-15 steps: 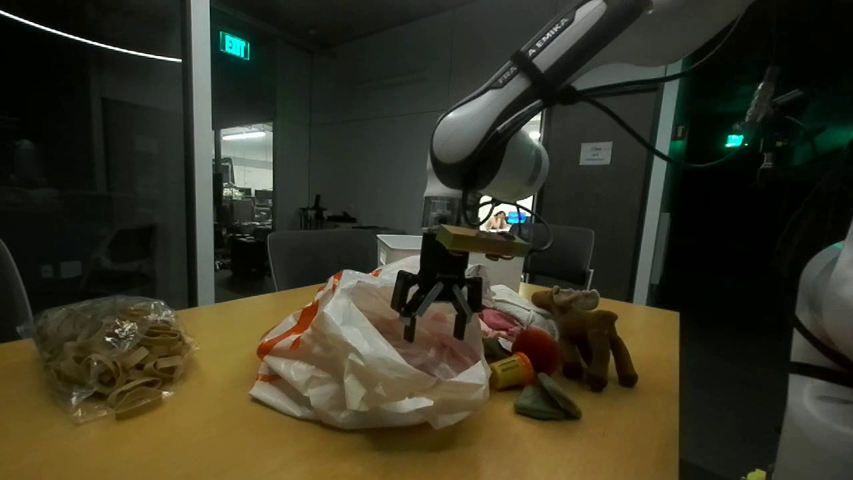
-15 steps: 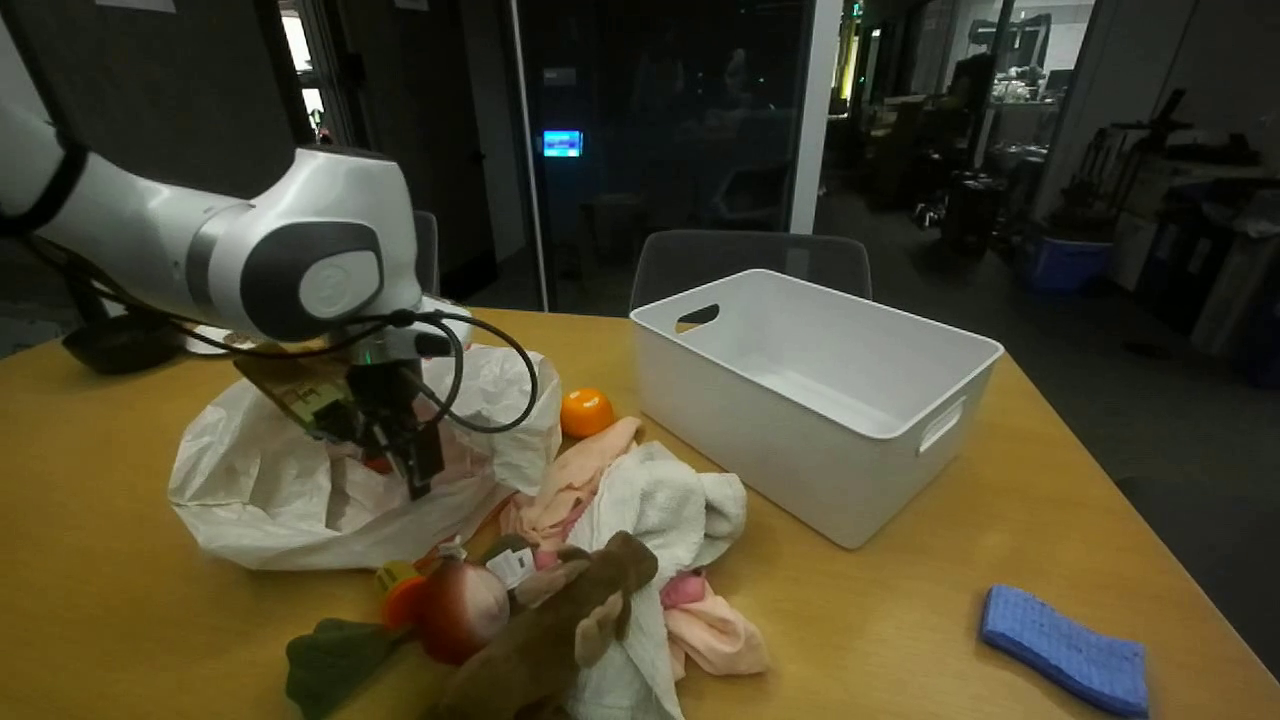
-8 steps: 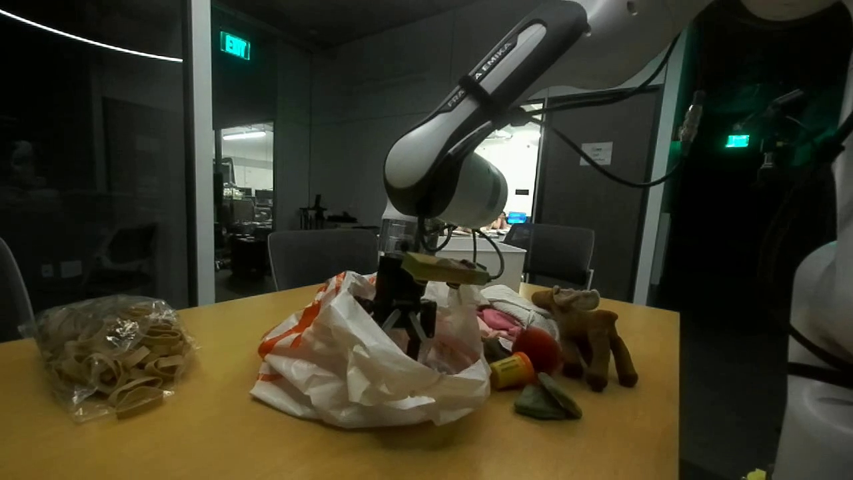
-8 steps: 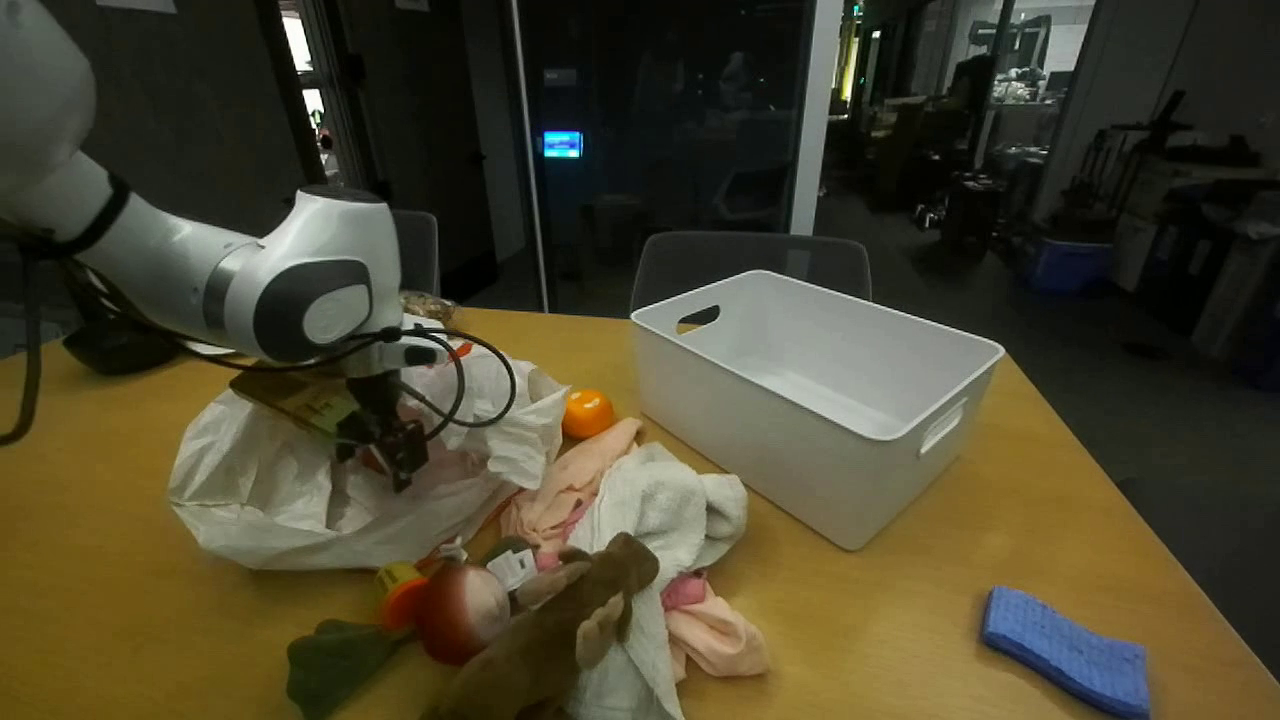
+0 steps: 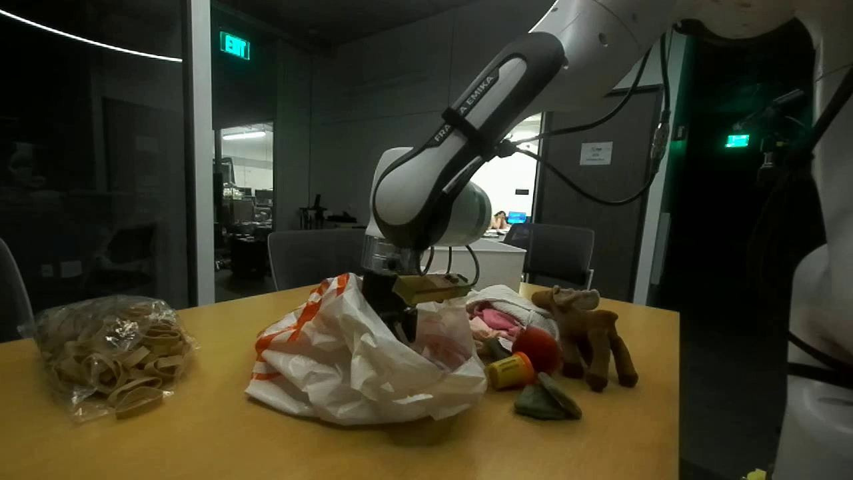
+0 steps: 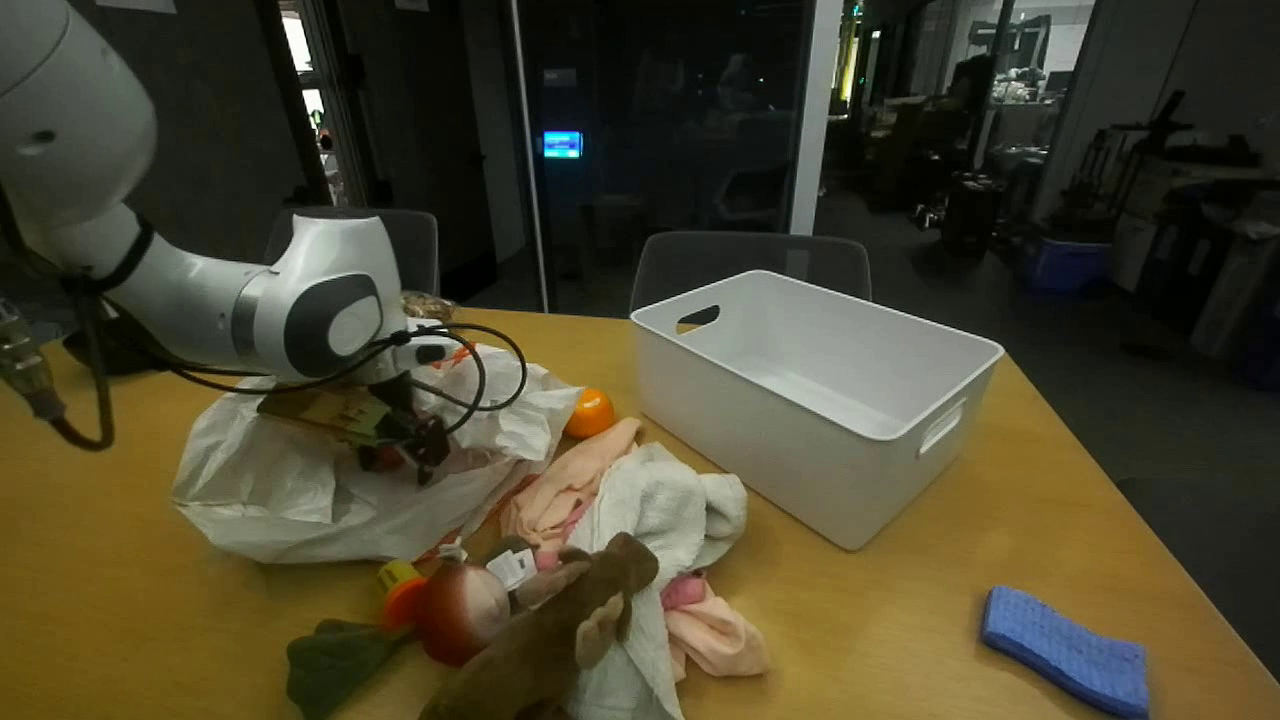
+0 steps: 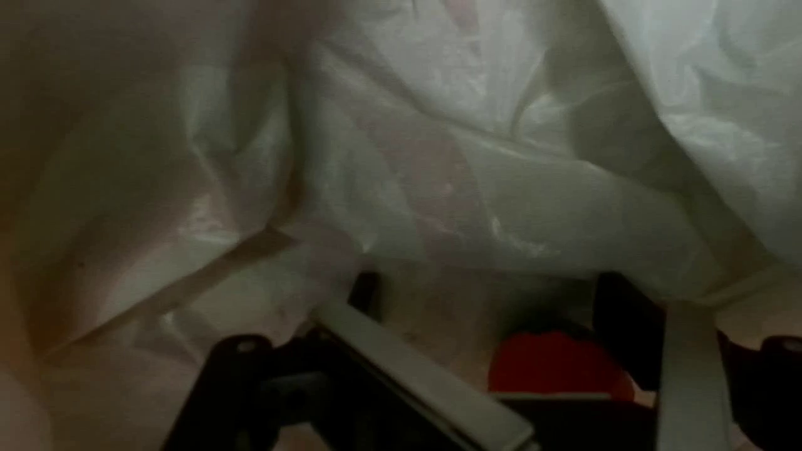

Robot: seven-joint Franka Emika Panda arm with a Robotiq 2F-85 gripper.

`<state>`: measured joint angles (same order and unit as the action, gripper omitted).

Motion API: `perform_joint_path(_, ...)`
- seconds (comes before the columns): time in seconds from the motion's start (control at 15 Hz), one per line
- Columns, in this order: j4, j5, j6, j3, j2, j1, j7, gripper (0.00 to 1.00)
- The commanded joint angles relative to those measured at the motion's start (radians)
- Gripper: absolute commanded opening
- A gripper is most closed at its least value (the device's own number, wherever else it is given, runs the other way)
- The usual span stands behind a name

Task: Move all the objects from the plastic bag and place them on the table top

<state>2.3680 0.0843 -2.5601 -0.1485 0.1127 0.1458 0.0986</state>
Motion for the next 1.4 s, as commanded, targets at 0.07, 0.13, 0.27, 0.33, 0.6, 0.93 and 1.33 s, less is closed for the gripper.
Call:
perform_joint_path(0.07, -0.016, -0.015, -0.019, -0.01, 0.013, 0.009, -0.056, 0.49)
perform_joint_path(0.13, -0.013, -0.015, -0.016, -0.012, 0.008, 0.011, -0.064, 0.42)
perform_joint_path(0.27, -0.007, -0.027, -0.018, -0.014, -0.001, 0.014, -0.07, 0.27)
perform_joint_path(0.33, -0.002, -0.053, -0.028, -0.01, -0.008, 0.018, -0.052, 0.7)
perform_joint_path(0.6, 0.004, -0.129, -0.052, -0.008, -0.023, 0.034, -0.018, 0.81)
perform_joint_path(0.93, 0.014, -0.256, -0.108, -0.02, -0.03, 0.062, 0.013, 1.0)
perform_joint_path(1.33, -0.005, -0.279, -0.126, -0.017, 0.001, 0.07, -0.002, 0.7)
